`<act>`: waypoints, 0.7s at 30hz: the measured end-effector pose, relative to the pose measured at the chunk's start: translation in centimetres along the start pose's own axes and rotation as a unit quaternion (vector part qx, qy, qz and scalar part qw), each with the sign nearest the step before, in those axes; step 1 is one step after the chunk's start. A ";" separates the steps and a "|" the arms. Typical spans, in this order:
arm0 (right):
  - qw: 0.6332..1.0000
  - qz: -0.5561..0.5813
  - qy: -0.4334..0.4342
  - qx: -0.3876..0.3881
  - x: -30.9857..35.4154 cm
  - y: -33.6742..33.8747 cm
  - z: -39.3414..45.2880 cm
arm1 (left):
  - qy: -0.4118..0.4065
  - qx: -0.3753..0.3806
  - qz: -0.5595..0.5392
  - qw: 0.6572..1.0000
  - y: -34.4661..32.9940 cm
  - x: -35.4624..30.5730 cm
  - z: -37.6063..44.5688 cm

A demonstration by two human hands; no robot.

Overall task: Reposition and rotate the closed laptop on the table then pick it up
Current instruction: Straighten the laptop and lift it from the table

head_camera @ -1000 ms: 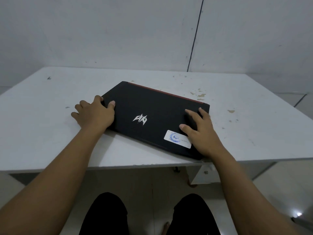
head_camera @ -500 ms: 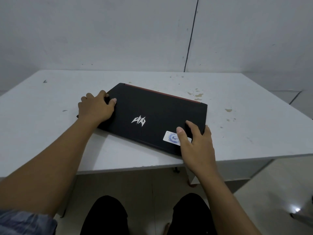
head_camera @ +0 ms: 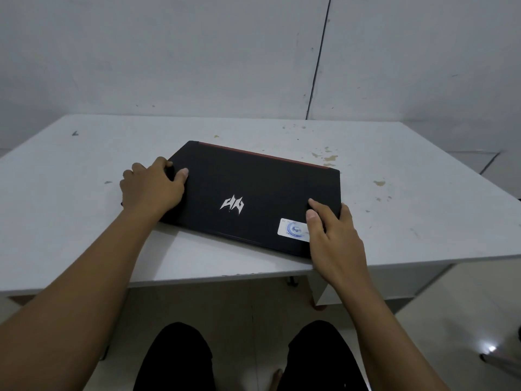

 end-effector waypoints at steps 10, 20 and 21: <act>0.997 0.025 0.070 -0.019 -0.8 1.1 1.3 | 0.038 -0.022 0.022 0.999 1.5 0.8 -3.9; 0.993 0.068 0.098 -0.011 -1.7 1.7 1.9 | 0.003 0.039 -0.027 0.999 3.3 2.6 -7.0; 0.993 0.066 0.103 -0.002 -1.7 1.7 1.9 | -0.020 0.059 -0.058 0.996 3.8 3.3 -7.5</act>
Point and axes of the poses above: each hand's wrist, its own z-axis towards the middle knuckle, its own y-axis out of the back of the hand, x = y × z, the point moved 5 cm from there along z, towards the middle knuckle, and after that the axes turned 8 degrees about y, right-handed, at the moved point
